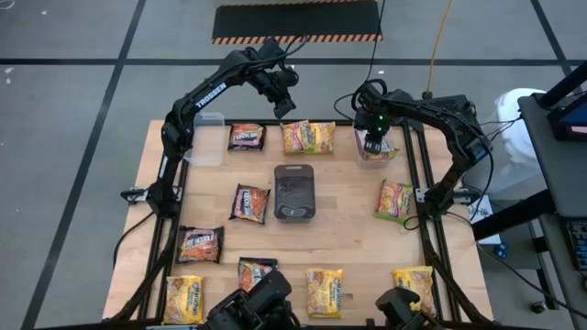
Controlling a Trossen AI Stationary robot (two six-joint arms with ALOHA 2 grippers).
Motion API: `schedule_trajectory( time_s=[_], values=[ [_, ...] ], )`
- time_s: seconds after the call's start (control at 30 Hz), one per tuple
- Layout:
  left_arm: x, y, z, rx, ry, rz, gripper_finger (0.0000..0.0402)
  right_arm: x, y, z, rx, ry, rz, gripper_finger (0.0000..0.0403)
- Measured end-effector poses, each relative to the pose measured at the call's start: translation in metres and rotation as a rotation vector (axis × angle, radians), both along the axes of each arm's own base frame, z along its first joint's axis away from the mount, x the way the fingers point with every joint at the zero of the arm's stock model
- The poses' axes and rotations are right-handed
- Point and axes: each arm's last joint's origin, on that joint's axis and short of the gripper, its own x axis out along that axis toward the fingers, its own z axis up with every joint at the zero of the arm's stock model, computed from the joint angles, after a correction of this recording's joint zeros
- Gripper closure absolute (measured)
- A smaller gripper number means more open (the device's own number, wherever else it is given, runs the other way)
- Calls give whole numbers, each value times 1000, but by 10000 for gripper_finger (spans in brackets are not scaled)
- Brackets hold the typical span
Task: Sort Maruchan noodles
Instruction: Adjust the green noodle pack
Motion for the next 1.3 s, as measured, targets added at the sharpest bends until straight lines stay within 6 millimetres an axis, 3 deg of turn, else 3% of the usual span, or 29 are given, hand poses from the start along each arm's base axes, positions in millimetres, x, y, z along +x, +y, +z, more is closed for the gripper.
schedule_trajectory(
  time_s=[0.17,0.33,0.8,1.0,1.3],
  values=[
    [3,3,3,40,-42,-2,396,2,-5,16,-87,7,-9,310],
    [7,6,7,89,-93,-6,396,0,-2,47,-201,-87,-25,310],
    [23,13,24,210,-287,21,396,-35,44,141,-514,-431,-191,310],
    [30,12,32,262,-364,31,396,-49,62,163,-579,-533,-243,310],
    [47,8,44,360,-502,63,396,-61,78,180,-641,-608,-257,310]
  ],
)
